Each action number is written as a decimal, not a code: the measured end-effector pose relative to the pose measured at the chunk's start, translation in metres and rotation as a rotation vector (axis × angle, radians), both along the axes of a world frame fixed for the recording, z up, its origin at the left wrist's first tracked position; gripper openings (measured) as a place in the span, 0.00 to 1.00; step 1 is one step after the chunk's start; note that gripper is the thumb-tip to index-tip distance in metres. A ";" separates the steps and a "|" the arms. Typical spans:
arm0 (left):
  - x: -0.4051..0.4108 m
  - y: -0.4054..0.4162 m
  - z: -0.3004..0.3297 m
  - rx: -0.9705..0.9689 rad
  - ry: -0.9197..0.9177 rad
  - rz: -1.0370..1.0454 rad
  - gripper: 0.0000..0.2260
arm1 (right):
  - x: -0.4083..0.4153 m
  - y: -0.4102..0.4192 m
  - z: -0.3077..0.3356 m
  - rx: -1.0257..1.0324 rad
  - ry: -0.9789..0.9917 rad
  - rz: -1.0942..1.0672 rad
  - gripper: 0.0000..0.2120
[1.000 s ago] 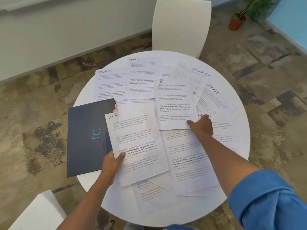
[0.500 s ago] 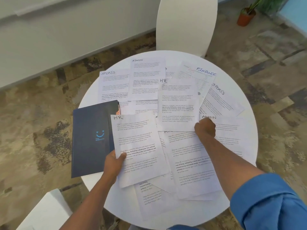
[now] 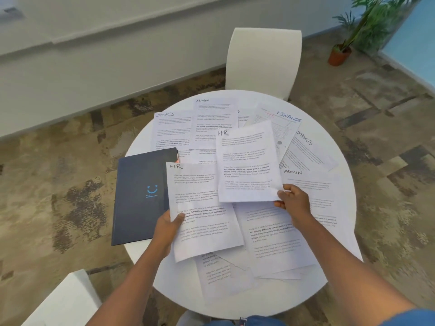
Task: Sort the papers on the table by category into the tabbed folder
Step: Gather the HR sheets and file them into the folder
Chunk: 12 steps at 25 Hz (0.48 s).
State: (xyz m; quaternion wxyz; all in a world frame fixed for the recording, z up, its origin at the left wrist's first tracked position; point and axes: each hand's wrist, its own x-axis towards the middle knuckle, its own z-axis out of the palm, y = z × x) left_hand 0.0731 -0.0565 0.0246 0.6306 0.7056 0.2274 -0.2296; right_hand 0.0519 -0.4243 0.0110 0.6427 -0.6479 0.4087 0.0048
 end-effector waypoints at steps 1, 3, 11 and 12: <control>-0.002 -0.003 0.002 -0.016 -0.006 0.000 0.12 | -0.010 0.008 0.001 0.018 -0.010 0.018 0.08; -0.007 -0.010 0.006 -0.032 -0.007 0.007 0.11 | -0.031 0.027 0.001 0.027 -0.035 0.072 0.07; -0.026 -0.028 0.009 -0.078 -0.018 0.098 0.14 | -0.091 0.075 -0.005 -0.001 -0.043 0.229 0.07; -0.030 -0.027 0.010 -0.087 -0.028 0.100 0.15 | -0.094 0.078 -0.004 -0.006 -0.045 0.242 0.07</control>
